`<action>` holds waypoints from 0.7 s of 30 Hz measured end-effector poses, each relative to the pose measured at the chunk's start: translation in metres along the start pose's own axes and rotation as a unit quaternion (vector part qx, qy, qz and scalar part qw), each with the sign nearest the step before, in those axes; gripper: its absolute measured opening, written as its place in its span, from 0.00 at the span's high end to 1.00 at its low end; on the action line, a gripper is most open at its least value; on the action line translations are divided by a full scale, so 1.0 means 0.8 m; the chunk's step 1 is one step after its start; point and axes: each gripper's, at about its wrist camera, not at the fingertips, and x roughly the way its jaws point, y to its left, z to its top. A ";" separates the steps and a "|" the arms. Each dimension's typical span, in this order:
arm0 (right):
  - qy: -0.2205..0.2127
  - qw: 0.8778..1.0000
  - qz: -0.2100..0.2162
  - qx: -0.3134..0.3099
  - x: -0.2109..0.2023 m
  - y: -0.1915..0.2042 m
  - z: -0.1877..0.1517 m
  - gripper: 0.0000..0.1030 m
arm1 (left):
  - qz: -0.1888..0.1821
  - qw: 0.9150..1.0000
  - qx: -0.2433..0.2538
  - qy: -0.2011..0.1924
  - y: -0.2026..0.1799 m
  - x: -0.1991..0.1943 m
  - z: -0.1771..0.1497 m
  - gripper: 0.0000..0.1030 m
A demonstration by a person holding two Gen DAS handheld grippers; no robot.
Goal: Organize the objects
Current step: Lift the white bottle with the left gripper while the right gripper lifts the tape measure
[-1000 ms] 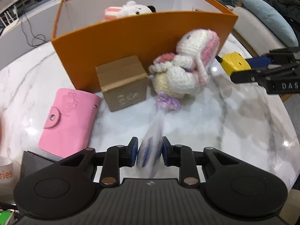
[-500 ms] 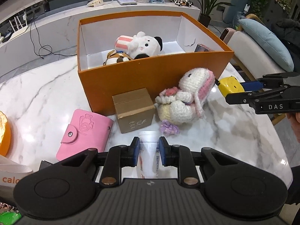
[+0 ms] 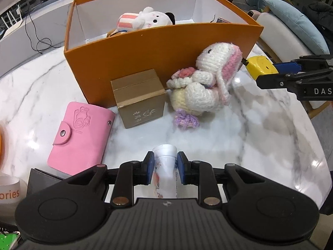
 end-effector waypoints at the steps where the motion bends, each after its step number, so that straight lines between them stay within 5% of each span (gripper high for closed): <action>1: 0.000 1.000 0.000 0.000 0.000 -0.001 0.000 0.48 | 0.001 1.000 -0.001 0.003 0.001 0.000 0.000 0.70; 5: 0.000 1.000 -0.002 0.002 -0.001 -0.004 0.000 0.48 | 0.028 0.999 0.019 0.024 -0.004 0.006 -0.005 0.37; 7: -0.001 1.000 -0.002 0.002 -0.002 -0.004 0.001 0.48 | 0.026 0.999 0.025 0.033 -0.007 0.010 -0.007 0.40; 8: -0.001 1.000 -0.002 0.003 -0.002 -0.004 0.001 0.48 | 0.019 0.999 0.025 0.040 -0.007 0.013 -0.009 0.53; 15: -0.001 1.000 -0.001 0.002 -0.002 -0.003 0.001 0.48 | 0.017 0.998 0.022 0.054 -0.008 0.015 -0.011 0.49; 16: 0.000 1.000 -0.001 0.001 -0.002 -0.002 0.001 0.48 | 0.021 0.997 0.021 0.071 -0.009 0.022 -0.014 0.42; 17: 0.000 1.000 -0.001 0.001 -0.002 -0.002 0.001 0.48 | 0.035 0.996 0.035 0.077 -0.016 0.027 -0.018 0.18; 18: 0.001 1.000 -0.001 0.001 -0.002 -0.001 0.000 0.48 | 0.027 0.995 0.041 0.085 -0.019 0.032 -0.020 0.15; 19: 0.001 1.000 -0.001 0.000 -0.001 -0.001 0.000 0.48 | 0.025 0.995 0.047 0.081 -0.022 0.033 -0.020 0.21; 21: 0.001 1.000 -0.001 0.000 -0.002 -0.001 0.000 0.48 | 0.025 0.996 0.049 0.073 -0.022 0.031 -0.018 0.49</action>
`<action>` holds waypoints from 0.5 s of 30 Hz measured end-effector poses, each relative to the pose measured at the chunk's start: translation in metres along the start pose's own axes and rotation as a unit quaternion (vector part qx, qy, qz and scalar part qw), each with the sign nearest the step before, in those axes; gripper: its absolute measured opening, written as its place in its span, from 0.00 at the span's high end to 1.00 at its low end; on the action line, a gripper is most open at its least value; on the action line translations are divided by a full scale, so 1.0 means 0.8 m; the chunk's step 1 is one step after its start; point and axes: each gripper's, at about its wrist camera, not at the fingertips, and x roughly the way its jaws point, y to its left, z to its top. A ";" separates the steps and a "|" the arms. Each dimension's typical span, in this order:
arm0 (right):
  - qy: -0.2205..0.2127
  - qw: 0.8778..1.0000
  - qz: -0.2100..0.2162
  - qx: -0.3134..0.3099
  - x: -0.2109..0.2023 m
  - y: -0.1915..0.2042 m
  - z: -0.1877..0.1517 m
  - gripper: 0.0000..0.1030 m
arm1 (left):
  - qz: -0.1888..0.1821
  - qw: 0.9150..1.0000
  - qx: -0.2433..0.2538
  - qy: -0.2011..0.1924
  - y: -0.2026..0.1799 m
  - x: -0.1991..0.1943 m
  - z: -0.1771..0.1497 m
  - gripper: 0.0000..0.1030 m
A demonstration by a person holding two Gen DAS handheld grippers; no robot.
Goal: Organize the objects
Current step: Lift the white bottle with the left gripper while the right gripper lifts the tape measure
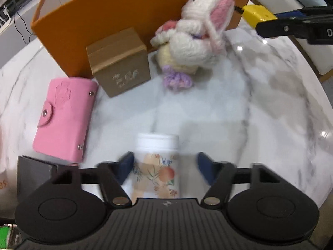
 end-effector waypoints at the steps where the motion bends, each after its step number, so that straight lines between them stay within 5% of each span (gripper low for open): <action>1: -0.001 1.000 0.000 0.000 -0.001 0.000 0.000 0.48 | -0.008 1.000 -0.011 -0.005 0.005 -0.002 0.002 0.50; 7: -0.006 1.000 -0.001 0.004 -0.006 -0.004 0.003 0.48 | 0.007 1.000 -0.013 -0.019 0.014 -0.008 0.002 0.50; 15: -0.034 0.999 -0.003 0.018 -0.025 -0.013 0.021 0.48 | -0.014 0.995 -0.036 -0.095 0.017 -0.061 0.015 0.50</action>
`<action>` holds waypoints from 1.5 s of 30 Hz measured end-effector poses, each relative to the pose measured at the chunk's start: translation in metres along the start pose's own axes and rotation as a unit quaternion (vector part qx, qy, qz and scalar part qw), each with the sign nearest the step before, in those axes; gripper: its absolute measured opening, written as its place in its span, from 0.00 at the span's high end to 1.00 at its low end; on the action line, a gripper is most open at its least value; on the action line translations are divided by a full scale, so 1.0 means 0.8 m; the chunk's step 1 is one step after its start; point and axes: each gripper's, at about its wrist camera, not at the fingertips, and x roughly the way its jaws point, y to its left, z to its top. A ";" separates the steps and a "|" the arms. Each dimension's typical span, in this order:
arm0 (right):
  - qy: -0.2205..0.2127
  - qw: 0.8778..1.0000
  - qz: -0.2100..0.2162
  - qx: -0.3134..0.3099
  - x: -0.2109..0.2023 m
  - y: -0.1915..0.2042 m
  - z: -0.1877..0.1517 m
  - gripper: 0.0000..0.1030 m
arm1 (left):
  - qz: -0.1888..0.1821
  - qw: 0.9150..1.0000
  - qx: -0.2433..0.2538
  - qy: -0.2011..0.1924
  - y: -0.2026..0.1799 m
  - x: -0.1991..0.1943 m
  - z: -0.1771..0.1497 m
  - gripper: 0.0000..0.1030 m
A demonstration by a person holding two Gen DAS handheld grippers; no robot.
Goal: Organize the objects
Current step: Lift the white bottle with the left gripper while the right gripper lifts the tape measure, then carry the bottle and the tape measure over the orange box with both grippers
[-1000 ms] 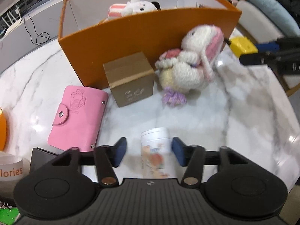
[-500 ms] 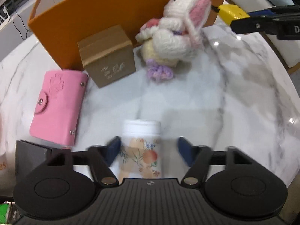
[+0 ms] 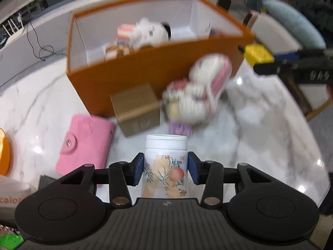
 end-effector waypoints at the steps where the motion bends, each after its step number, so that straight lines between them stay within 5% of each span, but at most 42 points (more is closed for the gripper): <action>1: -0.003 1.000 -0.001 0.003 -0.001 -0.001 0.003 0.48 | -0.003 1.000 -0.005 -0.011 0.002 -0.006 0.005 0.50; 10: -0.043 0.999 0.004 0.034 -0.010 -0.007 0.029 0.48 | -0.032 0.991 -0.066 -0.111 0.017 -0.051 0.056 0.50; 15: -0.064 0.996 0.003 0.061 -0.003 -0.012 0.041 0.48 | -0.063 0.974 -0.140 -0.167 0.042 -0.055 0.080 0.50; 23: -0.088 0.992 0.002 0.094 0.023 -0.016 0.051 0.48 | -0.092 0.927 -0.250 -0.263 0.085 -0.045 0.089 0.50; 27: -0.102 0.989 0.001 0.110 0.038 -0.014 0.053 0.48 | -0.119 0.885 -0.307 -0.330 0.102 -0.033 0.082 0.50; 29: -0.111 0.988 0.000 0.106 0.046 -0.011 0.052 0.48 | -0.131 0.871 -0.322 -0.347 0.105 -0.022 0.082 0.50; 33: -0.137 0.986 -0.001 0.093 0.056 -0.003 0.050 0.48 | -0.094 0.866 -0.310 -0.382 0.097 -0.009 0.086 0.50; 41: -0.149 0.987 -0.016 0.051 0.071 0.009 0.046 0.48 | -0.052 0.869 -0.276 -0.406 0.075 0.011 0.085 0.50; 45: -0.141 0.989 -0.016 0.045 0.079 0.011 0.043 0.48 | -0.038 0.881 -0.268 -0.388 0.067 0.018 0.087 0.50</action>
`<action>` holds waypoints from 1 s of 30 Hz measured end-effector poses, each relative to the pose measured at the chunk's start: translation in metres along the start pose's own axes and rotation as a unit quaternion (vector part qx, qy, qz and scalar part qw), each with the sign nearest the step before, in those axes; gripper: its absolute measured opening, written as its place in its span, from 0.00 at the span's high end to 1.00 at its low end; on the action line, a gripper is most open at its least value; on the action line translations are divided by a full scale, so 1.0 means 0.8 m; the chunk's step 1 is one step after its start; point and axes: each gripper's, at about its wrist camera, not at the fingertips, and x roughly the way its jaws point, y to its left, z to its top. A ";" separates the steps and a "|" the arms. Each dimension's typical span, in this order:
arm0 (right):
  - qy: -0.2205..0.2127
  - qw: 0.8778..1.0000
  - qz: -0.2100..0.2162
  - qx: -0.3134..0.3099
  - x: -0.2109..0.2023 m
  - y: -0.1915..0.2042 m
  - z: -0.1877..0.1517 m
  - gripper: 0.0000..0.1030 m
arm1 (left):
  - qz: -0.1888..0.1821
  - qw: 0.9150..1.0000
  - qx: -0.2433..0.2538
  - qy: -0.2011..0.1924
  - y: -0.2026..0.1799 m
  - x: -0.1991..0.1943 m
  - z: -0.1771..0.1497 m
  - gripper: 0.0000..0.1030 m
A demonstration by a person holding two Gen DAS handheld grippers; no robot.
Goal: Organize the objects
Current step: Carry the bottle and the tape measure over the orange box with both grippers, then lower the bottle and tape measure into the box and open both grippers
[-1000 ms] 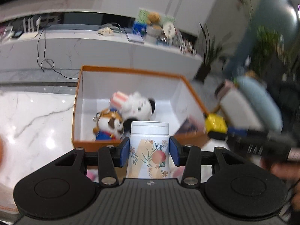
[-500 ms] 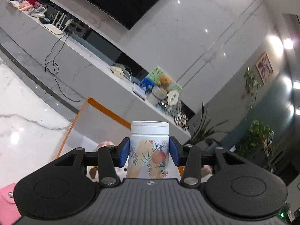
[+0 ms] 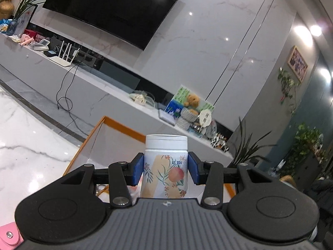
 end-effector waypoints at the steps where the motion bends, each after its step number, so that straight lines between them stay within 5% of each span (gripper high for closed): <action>1: 0.001 1.000 0.000 -0.002 0.001 0.001 -0.001 0.48 | 0.004 1.000 0.005 0.006 -0.002 0.001 -0.002 0.50; 13: 0.011 1.000 -0.003 -0.021 0.008 0.009 -0.005 0.47 | 0.030 0.996 0.030 0.075 -0.003 0.015 -0.019 0.49; 30: 0.011 1.000 -0.004 -0.017 0.006 0.010 -0.004 0.46 | 0.032 0.996 0.032 0.076 -0.009 0.010 -0.014 0.38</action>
